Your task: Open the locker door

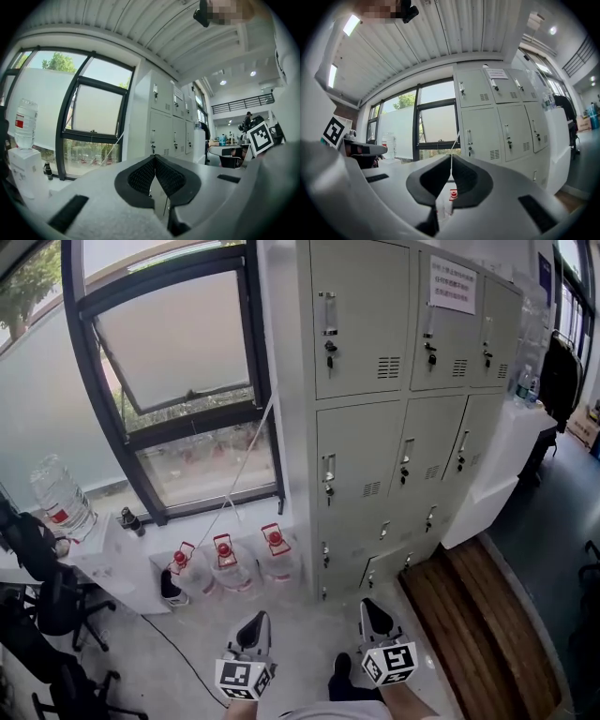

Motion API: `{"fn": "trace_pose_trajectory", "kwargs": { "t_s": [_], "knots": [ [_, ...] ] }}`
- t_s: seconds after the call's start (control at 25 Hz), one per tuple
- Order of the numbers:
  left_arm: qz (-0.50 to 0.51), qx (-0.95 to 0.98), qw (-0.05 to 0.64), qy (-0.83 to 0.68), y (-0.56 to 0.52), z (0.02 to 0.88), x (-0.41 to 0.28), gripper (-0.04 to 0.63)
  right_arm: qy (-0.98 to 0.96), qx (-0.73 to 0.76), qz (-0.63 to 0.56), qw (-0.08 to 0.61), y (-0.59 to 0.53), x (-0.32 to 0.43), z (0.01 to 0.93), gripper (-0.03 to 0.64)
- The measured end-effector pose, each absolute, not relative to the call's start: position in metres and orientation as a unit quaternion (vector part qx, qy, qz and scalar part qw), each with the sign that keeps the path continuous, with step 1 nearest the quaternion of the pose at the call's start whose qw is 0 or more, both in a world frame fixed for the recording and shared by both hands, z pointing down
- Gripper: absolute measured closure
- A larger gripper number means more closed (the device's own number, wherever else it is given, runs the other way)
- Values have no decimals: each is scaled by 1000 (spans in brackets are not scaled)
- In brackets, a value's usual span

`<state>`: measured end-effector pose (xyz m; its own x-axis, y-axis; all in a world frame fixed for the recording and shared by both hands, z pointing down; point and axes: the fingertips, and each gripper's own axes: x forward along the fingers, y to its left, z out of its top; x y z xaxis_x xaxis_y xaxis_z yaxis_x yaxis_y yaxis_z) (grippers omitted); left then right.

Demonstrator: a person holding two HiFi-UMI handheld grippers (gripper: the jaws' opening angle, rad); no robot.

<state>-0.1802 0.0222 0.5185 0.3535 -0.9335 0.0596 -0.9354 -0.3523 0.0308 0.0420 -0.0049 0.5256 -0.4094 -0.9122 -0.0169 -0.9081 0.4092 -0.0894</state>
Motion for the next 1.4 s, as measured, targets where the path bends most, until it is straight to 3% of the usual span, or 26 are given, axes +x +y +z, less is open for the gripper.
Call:
{"fn": "trace_pose_trajectory", "kwargs": {
  "t_s": [0.4, 1.08, 1.12, 1.2, 1.4],
  "knots": [
    [-3, 812, 19, -583, -124, 498, -132, 591, 866, -499, -17, 18, -181, 74, 503, 601],
    [14, 846, 27, -532, -215, 495, -162, 591, 863, -502, -52, 24, -237, 8, 505, 600],
    [14, 847, 29, -530, -217, 496, -166, 591, 863, -501, -54, 27, -240, 3, 504, 572],
    [16, 850, 32, -526, -221, 499, -173, 591, 864, -499, -58, 30, -245, -4, 504, 415],
    [17, 853, 38, -521, -226, 503, -181, 591, 859, -508, -57, 22, -258, -9, 505, 411]
  ]
}}
